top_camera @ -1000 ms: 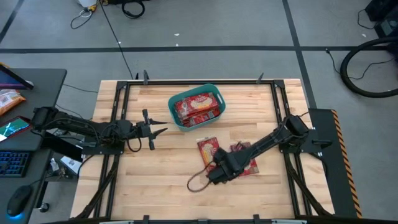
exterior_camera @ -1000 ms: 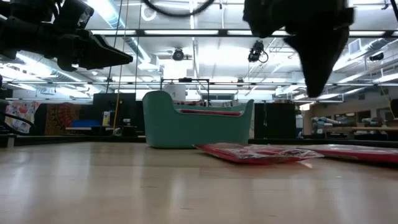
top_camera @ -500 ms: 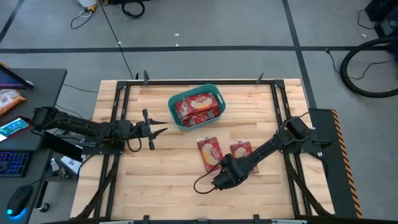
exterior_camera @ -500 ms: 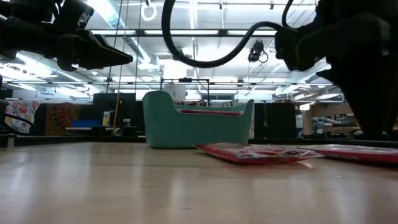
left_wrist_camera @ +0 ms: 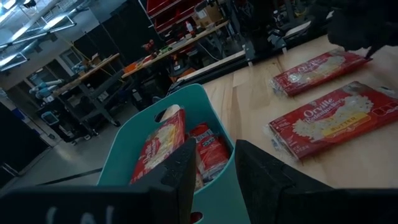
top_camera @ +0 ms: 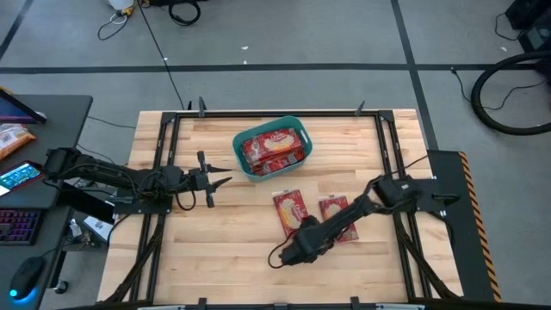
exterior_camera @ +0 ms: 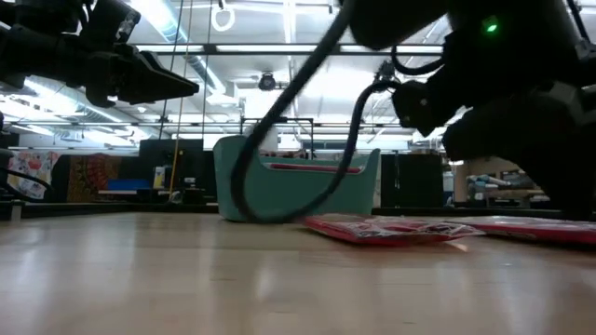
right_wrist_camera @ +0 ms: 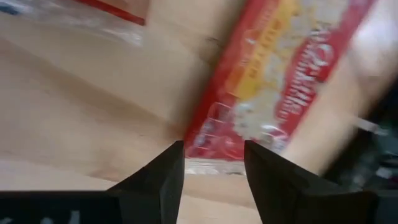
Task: Sort popcorn bags into baskets
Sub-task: Put the red popcorn bag into the green bin
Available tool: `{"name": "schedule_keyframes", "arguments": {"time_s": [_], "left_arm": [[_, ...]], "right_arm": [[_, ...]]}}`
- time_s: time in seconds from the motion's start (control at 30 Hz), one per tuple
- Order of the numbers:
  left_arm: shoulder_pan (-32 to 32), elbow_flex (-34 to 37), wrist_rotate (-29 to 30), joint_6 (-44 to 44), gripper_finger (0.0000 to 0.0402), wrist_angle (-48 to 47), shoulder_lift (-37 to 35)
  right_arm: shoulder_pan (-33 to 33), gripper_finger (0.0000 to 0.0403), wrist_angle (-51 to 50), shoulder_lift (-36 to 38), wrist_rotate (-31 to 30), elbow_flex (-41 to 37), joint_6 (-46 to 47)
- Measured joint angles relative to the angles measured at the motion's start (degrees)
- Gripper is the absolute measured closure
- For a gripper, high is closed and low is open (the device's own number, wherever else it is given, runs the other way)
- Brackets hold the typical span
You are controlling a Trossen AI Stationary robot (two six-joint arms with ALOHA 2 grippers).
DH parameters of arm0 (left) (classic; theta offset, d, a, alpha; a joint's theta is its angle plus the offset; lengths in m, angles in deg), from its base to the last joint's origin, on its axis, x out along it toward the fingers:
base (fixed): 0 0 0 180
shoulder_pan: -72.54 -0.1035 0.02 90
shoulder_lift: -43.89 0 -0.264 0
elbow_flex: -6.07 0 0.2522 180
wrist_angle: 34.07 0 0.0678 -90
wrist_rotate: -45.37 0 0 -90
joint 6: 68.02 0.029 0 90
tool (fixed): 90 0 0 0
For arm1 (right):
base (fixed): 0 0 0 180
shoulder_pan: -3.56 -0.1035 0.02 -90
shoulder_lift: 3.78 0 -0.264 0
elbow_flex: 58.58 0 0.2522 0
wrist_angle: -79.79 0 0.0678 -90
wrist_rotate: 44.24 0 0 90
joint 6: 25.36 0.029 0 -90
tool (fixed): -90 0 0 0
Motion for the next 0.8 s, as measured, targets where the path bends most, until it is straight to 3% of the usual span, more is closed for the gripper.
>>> {"name": "schedule_keyframes", "arguments": {"time_s": [0.23, 0.8], "left_arm": [[0.0, 0.0, 0.0, 0.1, 0.0285, -0.4, 0.0], [0.0, 0.0, 0.0, 0.1, 0.0285, -0.4, 0.0]], "right_arm": [[0.9, 0.0233, -2.8, -5.9, 1.1, 7.9, -1.5], [0.4, 0.0235, -2.4, -5.8, 0.6, 2.7, -1.4]]}}
